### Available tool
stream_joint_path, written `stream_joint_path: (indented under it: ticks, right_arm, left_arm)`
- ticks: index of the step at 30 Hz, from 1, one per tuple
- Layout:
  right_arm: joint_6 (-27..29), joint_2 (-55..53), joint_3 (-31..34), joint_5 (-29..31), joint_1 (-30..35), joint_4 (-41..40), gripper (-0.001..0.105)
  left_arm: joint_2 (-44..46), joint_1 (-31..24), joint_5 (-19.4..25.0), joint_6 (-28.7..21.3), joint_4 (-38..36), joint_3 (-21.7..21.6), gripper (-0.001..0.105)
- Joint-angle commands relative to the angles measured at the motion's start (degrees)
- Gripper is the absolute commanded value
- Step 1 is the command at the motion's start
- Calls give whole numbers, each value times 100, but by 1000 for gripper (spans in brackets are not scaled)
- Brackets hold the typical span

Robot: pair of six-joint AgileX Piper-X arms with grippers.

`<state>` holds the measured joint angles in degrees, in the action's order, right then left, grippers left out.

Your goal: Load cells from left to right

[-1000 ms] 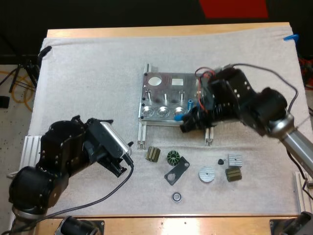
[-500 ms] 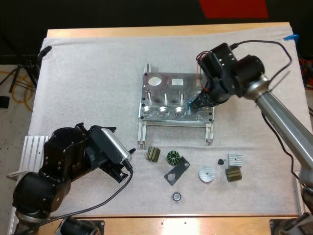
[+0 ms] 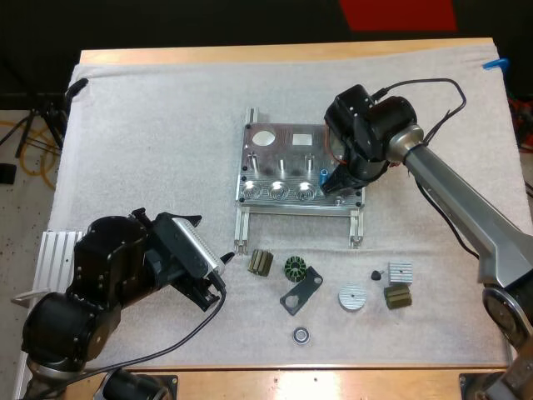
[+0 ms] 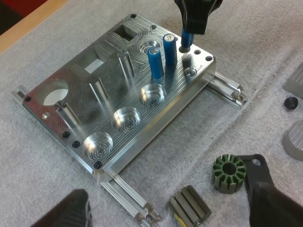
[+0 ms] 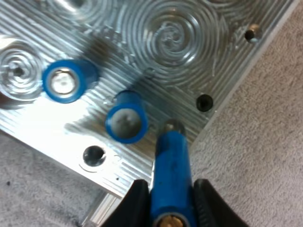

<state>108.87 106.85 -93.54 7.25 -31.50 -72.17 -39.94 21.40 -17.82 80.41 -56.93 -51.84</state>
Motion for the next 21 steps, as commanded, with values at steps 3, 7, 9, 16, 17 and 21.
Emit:
stream_joint_path:
  ticks: [3, 7, 9, 16, 17, 21]
  right_arm:
    - [68, 44, -59, 50, 82, -2, 0]
    - [68, 129, -48, 24, 148, 32, 0]
    - [68, 147, -48, -18, 151, 73, 0]
    - [68, 166, -48, -233, 151, 190, 0]
    - [68, 166, -48, -233, 151, 190, 0]
    - [68, 166, -48, -513, 151, 138, 0]
  left_arm:
    - [47, 0, -42, 73, 30, 1, 67]
    - [47, 0, -42, 73, 30, 1, 67]
    - [47, 0, -42, 73, 30, 1, 67]
    - [47, 0, -42, 73, 30, 1, 67]
    - [47, 0, -42, 73, 30, 1, 67]
    - [47, 0, -42, 73, 30, 1, 67]
